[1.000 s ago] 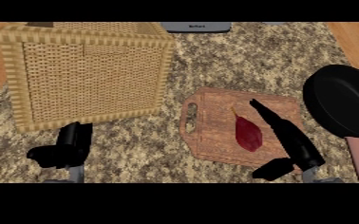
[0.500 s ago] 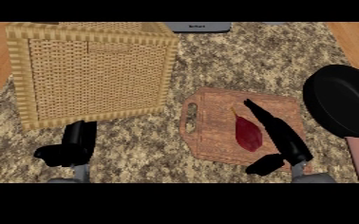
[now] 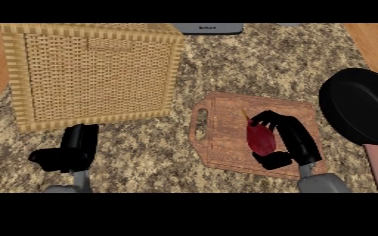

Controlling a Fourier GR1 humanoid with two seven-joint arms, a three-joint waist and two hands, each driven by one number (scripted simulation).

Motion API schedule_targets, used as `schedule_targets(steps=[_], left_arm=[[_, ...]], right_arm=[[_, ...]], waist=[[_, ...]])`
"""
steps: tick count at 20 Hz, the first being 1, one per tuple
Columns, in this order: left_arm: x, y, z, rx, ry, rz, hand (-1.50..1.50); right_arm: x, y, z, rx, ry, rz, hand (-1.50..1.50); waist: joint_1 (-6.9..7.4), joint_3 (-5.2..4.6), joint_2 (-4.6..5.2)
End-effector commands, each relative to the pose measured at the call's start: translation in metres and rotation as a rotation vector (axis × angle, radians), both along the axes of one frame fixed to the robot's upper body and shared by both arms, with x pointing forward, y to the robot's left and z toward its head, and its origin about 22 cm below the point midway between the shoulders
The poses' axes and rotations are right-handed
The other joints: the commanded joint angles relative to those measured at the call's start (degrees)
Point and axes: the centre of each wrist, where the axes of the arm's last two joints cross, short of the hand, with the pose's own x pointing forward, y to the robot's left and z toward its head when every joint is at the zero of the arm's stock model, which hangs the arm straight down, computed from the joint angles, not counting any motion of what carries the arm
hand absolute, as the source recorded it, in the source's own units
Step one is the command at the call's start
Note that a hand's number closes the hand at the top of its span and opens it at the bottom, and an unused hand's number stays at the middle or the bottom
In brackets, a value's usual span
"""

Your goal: Pick the pear from the cutting board and place it in the pot

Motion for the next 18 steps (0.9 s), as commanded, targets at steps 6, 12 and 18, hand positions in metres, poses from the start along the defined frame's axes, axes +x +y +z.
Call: schedule_targets(steps=[6, 12, 18], left_arm=[[0.005, -0.002, 0.014, 0.013, 0.012, 0.000, 0.00], [0.002, -0.014, -0.007, 0.006, -0.010, -0.048, 0.00], [0.010, -0.009, -0.007, -0.001, -0.010, -0.034, 0.00]], right_arm=[[0.010, 0.012, 0.025, -0.079, -0.076, -0.090, 1.50], [0.090, 0.056, 0.060, -0.407, 0.064, -0.424, 1.50], [0.124, 0.127, 0.113, -0.440, -0.139, -0.506, 1.50]], waist=[[-0.03, -0.03, -0.04], [3.22, -0.23, 0.55], [1.27, -0.06, 0.31]])
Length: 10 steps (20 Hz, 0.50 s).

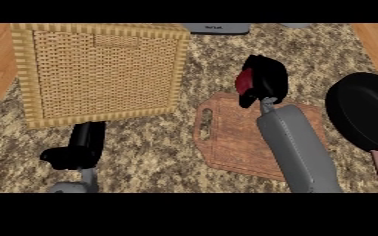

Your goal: Pick the pear from the cutting board and place it in the pot

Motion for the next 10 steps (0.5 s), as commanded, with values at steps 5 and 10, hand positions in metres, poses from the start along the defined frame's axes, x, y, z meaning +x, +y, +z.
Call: schedule_targets(steps=[5, 10], left_arm=[[-0.006, -0.012, 0.001, -0.003, 0.042, 0.033, 0.00], [-0.024, 0.010, -0.011, -0.006, 0.028, 0.029, 0.00]], right_arm=[[0.006, 0.058, 0.061, -0.095, -0.308, -0.091, 1.50], [0.003, 0.078, 0.092, -0.180, -0.342, -0.238, 1.50]], waist=[[-1.68, 0.03, -0.43], [-1.56, 0.00, -0.43]])
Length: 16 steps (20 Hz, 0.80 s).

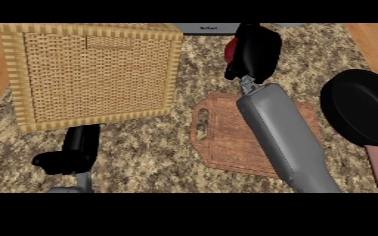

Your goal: Pick the pear from the cutting board and place it in the pot

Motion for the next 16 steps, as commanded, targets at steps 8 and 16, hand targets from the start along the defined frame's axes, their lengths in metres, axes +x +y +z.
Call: schedule_targets(steps=[8, 16], left_arm=[[-0.019, -0.002, 0.004, -0.003, 0.007, 0.014, 0.00], [-0.008, -0.001, -0.010, 0.004, 0.014, 0.011, 0.00]], right_arm=[[0.008, -0.049, 0.044, -0.038, -0.074, -0.268, 1.50], [-0.010, -0.133, 0.040, -0.032, -0.095, -0.370, 1.50]], waist=[[-0.08, 0.00, 0.07], [-0.65, -0.01, 0.14]])
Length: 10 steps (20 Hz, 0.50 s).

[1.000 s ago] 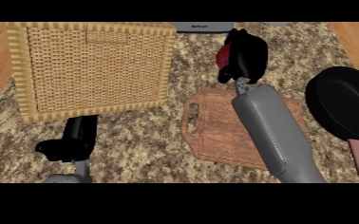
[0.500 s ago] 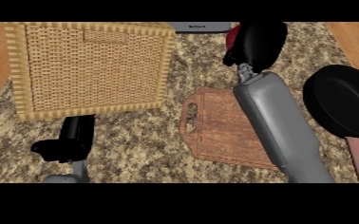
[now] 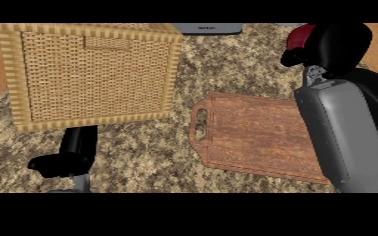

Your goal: Pick the pear from the cutting board and place it in the pot

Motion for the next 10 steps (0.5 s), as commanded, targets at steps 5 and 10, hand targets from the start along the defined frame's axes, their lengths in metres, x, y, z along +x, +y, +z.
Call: schedule_targets(steps=[5, 10], left_arm=[[0.007, 0.006, -0.001, -0.006, 0.033, 0.005, 0.00], [0.008, 0.004, 0.000, 0.004, -0.004, -0.012, 0.00]], right_arm=[[-0.015, -0.103, -0.006, 0.007, -0.008, -0.095, 1.50], [-0.022, -0.157, -0.008, 0.037, 0.033, -0.097, 1.50]], waist=[[-0.15, -0.03, 0.17], [0.10, -0.03, 0.20]])
